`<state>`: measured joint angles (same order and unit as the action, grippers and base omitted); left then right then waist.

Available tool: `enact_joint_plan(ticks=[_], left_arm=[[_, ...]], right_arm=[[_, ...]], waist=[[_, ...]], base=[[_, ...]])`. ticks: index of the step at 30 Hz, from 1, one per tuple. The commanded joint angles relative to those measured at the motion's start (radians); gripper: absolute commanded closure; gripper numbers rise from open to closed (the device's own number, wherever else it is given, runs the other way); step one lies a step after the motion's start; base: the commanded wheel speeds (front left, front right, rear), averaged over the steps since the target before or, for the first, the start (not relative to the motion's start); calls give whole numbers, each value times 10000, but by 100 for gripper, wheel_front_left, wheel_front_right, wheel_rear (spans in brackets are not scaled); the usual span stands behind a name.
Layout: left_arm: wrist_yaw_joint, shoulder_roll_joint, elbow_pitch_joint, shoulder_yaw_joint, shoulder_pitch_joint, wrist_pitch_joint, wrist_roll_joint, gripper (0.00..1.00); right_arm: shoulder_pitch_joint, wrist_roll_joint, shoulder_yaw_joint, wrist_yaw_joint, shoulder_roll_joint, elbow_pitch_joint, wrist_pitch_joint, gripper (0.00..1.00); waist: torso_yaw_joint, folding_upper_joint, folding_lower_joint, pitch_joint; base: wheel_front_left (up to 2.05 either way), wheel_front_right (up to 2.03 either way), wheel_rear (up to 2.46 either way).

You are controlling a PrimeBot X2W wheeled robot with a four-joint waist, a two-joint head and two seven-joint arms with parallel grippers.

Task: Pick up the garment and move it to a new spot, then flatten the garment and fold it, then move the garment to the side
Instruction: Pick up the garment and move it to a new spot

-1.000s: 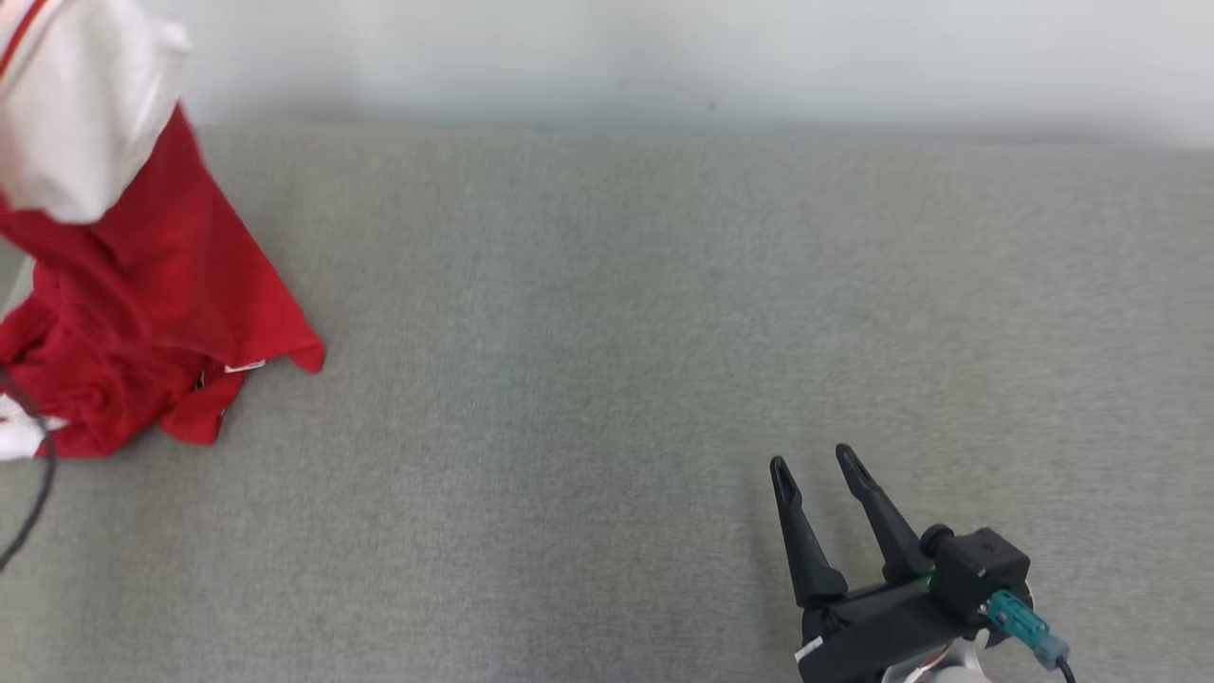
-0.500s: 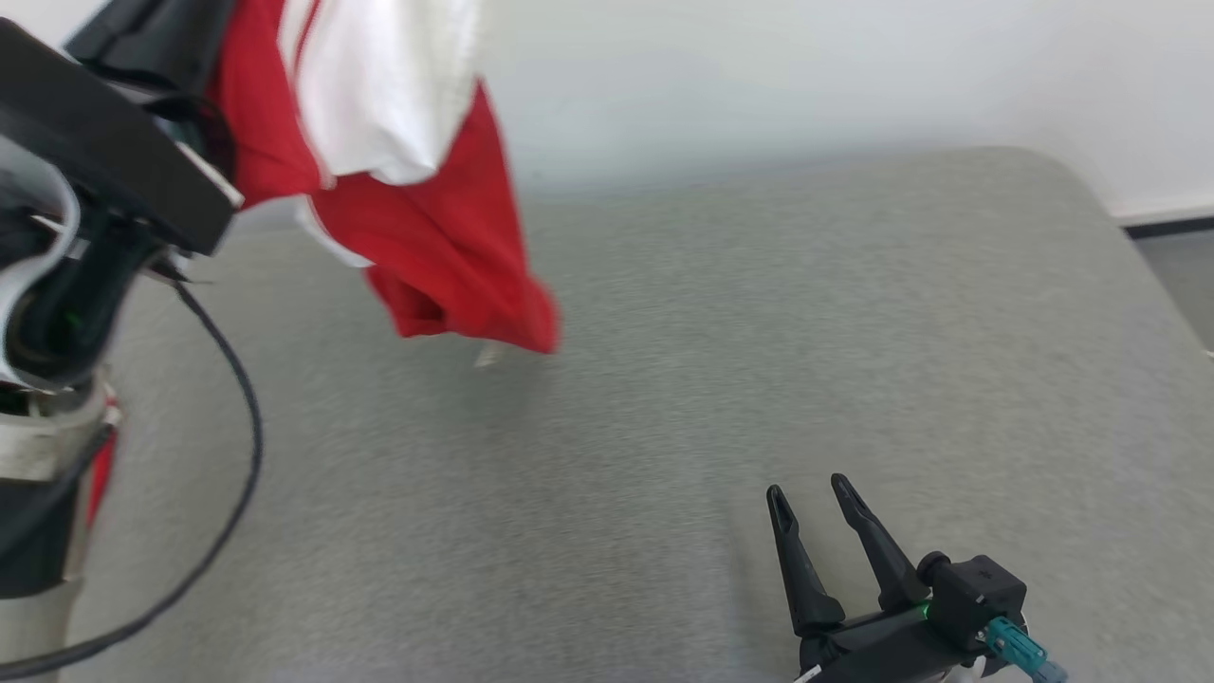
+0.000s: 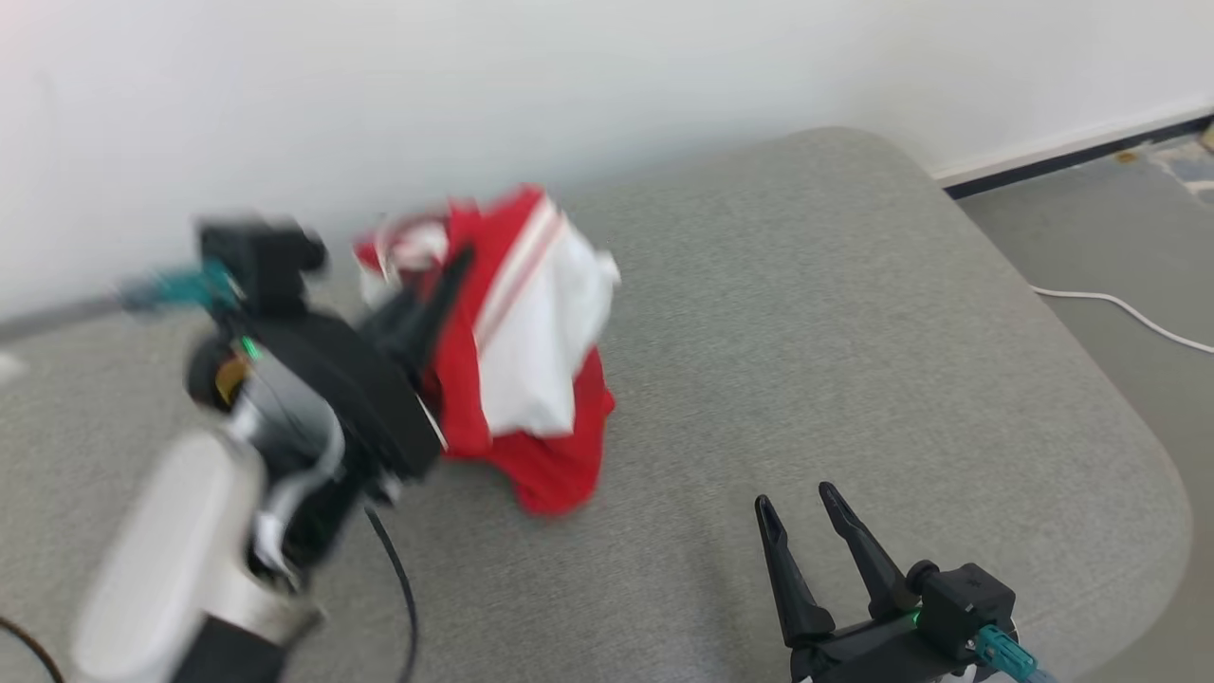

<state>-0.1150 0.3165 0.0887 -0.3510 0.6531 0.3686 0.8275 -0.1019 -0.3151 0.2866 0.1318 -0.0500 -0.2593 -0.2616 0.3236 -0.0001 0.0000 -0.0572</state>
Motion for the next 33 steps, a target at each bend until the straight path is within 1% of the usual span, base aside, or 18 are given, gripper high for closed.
enact_joint_plan(ticks=[1,7,11,12,13,14,18,21,22,24,25,29,30,33], left_arm=[[-45,-222,333,-139,-491,-326,-101,100],[26,-1160,2021,-603,-1847,-1707,-337,100],[48,-1595,3089,-897,-2349,-2492,-633,100],[39,-1643,3302,-987,-2414,-2662,-751,95],[24,-1680,3520,-1133,-2463,-2788,-853,58],[16,-1708,3732,-1217,-2511,-2926,-944,0],[55,-1777,4050,-1259,-2634,-3843,-1299,0],[20,-1733,3738,-1120,-2878,-4897,-1395,0],[20,-1733,3738,-1120,-2878,-4897,-1395,0],[31,-1585,3486,-994,-3169,-5600,-1547,0],[114,-1512,3322,-885,-3372,-5863,-1637,0],[632,-1386,2275,-139,-4392,-6325,-2097,0],[838,-1434,1394,447,-4980,-6336,-2542,0],[893,-1673,302,1368,-6075,-6337,-3371,0]], right_arm=[[68,43,31,-21,-7,-16,-50,0],[64,100,12,-21,-8,-26,-43,0],[142,136,-32,-21,-7,-2,19,0],[180,145,-67,-21,-8,10,33,0],[218,151,-107,-21,-8,14,48,0],[253,152,-140,-21,-7,21,69,0],[397,183,-405,-21,-8,73,124,0],[505,270,-712,-21,-7,173,125,0],[505,270,-712,-21,-7,173,125,0],[624,342,-958,-21,-8,253,150,0],[687,391,-1081,-21,-8,294,167,0],[891,525,-1535,-21,-8,521,252,0],[1089,636,-1823,-21,-10,678,301,0],[1298,807,-2100,-21,-7,811,428,0]], waist=[[286,1,0,90],[352,1,0,159],[219,1,0,226],[144,1,0,249],[72,1,0,275],[2,1,0,303],[-357,1,0,429],[-667,1,0,529],[-667,1,0,529],[-886,1,0,587],[-1001,1,0,611],[-1417,1,0,672],[-1682,1,0,694],[-2044,1,0,748]], base=[[0,0,0],[0,0,0],[0,0,0],[0,0,0],[0,0,0],[0,0,0],[0,0,0],[0,0,0],[0,0,0],[0,0,0],[0,0,0],[0,0,0],[0,0,0],[0,0,0]])
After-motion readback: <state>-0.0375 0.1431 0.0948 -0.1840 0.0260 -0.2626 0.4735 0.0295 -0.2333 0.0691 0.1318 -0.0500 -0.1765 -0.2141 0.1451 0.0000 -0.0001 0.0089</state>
